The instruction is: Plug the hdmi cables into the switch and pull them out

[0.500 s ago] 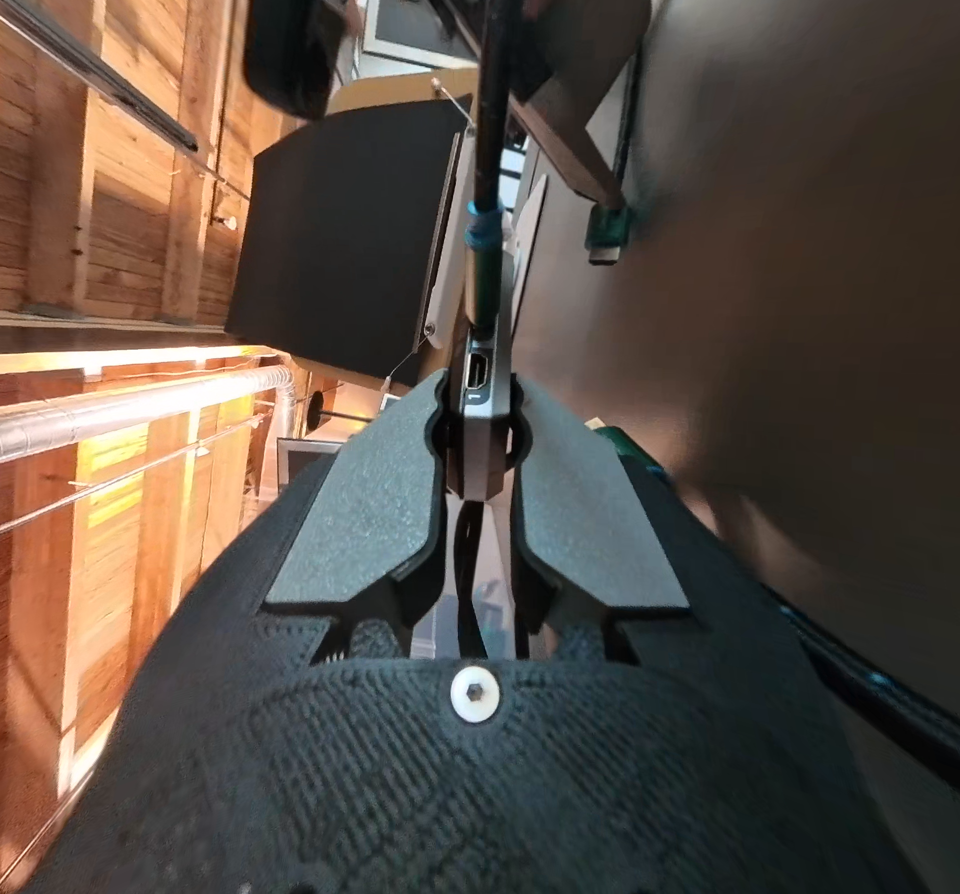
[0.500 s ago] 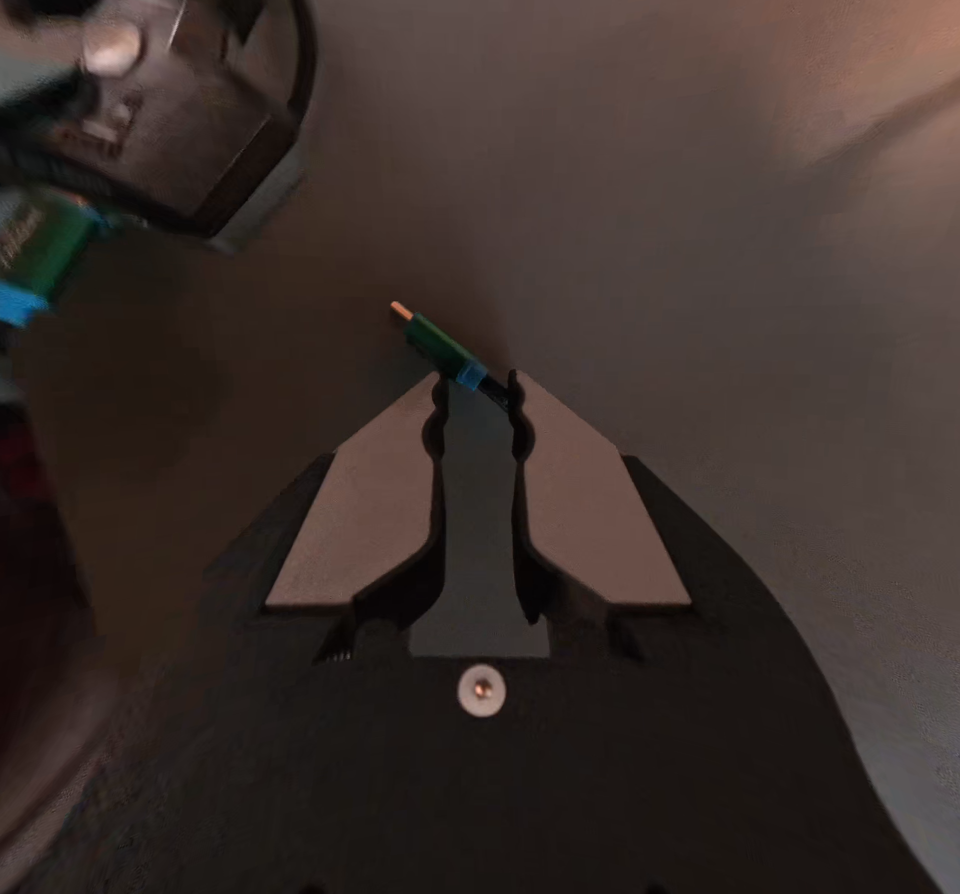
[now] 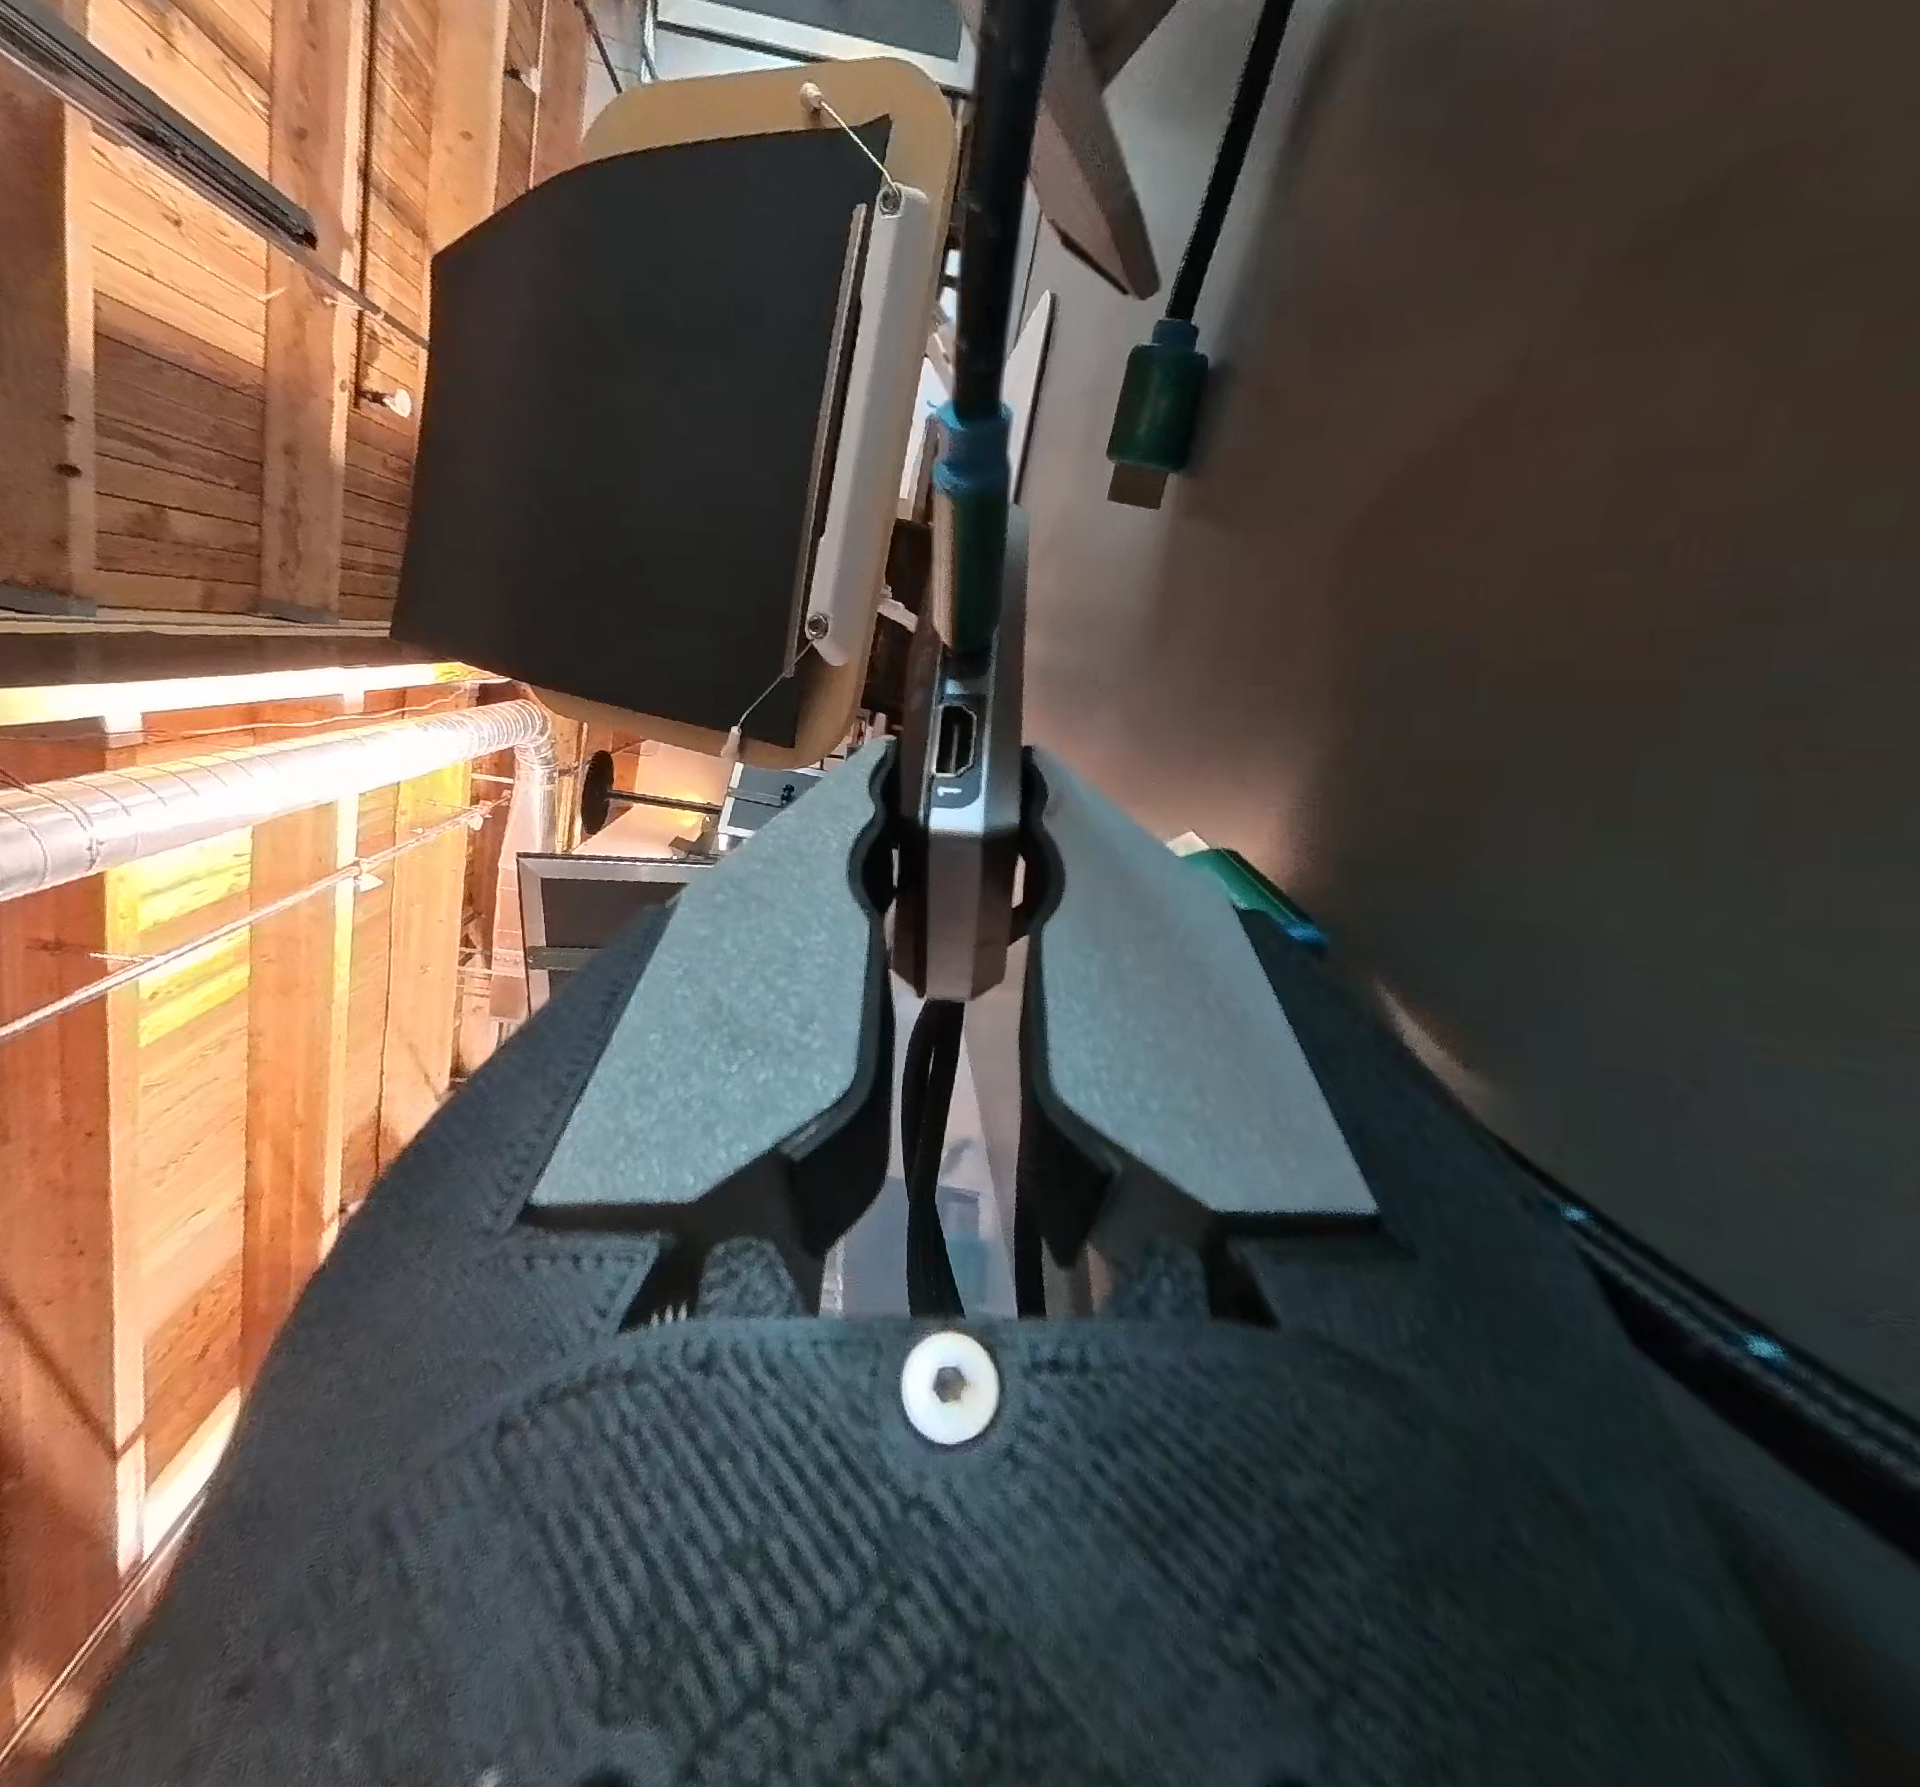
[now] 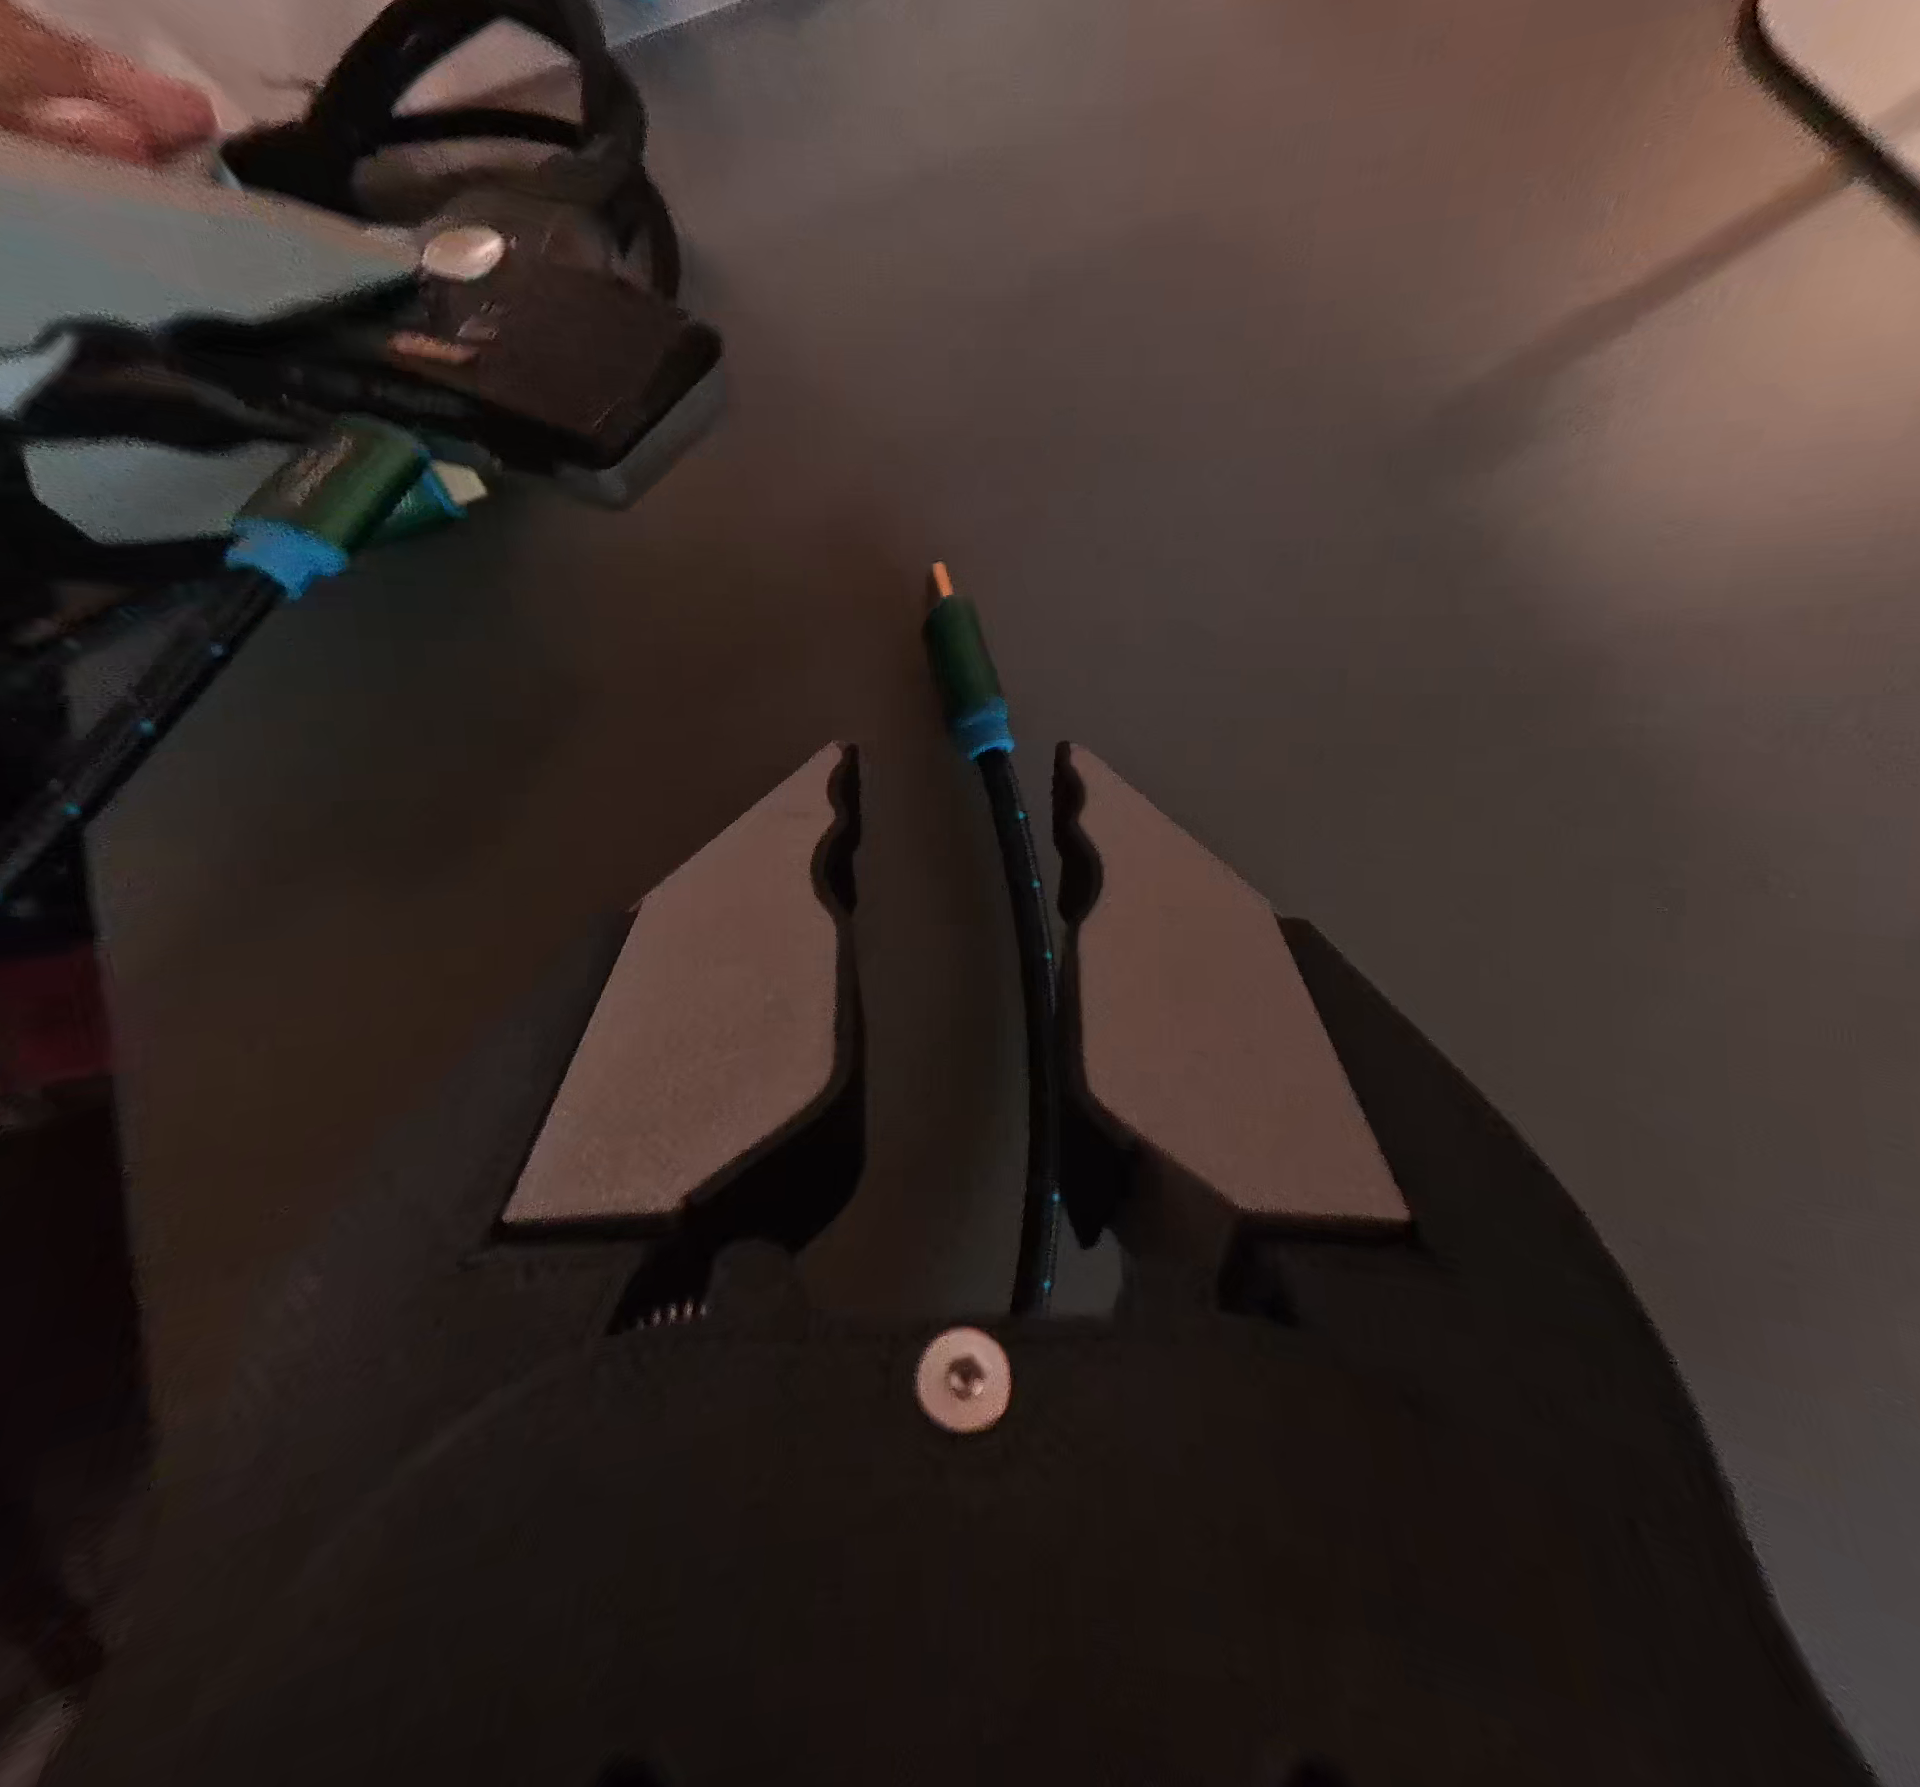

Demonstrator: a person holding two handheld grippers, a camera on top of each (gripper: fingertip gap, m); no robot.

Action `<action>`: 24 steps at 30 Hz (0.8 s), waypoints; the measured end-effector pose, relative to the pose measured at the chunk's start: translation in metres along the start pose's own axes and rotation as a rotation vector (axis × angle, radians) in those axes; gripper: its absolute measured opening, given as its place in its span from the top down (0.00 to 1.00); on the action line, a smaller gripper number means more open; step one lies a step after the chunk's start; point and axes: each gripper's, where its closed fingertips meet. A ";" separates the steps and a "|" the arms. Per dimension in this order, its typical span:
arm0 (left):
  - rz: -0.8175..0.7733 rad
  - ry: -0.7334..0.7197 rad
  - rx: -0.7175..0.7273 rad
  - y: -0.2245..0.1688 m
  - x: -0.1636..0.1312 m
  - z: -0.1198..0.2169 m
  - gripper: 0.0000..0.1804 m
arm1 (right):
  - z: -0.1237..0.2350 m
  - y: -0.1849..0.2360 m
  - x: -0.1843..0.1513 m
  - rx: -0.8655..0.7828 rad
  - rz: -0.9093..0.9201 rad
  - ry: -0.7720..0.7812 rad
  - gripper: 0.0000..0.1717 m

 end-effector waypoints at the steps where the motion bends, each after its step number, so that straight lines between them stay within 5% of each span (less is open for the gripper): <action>1: 0.002 0.000 -0.007 -0.001 0.000 -0.001 0.90 | -0.001 0.000 -0.003 -0.046 0.047 -0.002 0.82; 5: 0.004 0.003 -0.009 -0.001 0.000 -0.001 0.90 | -0.010 -0.020 -0.008 -0.330 0.251 0.019 0.78; 13: 0.101 -0.052 -0.058 -0.002 -0.001 -0.001 0.90 | -0.022 -0.006 -0.003 -0.400 0.581 -0.069 0.96; 24: 0.009 0.002 0.006 0.009 -0.009 -0.007 0.90 | -0.013 0.006 -0.006 -0.192 0.138 -0.041 0.96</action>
Point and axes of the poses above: each gripper's, where its closed fingertips meet, z back along the fingers, x out of its top, y = z × x across the jaws, and after that the axes turned 13 degrees about -x, right-handed
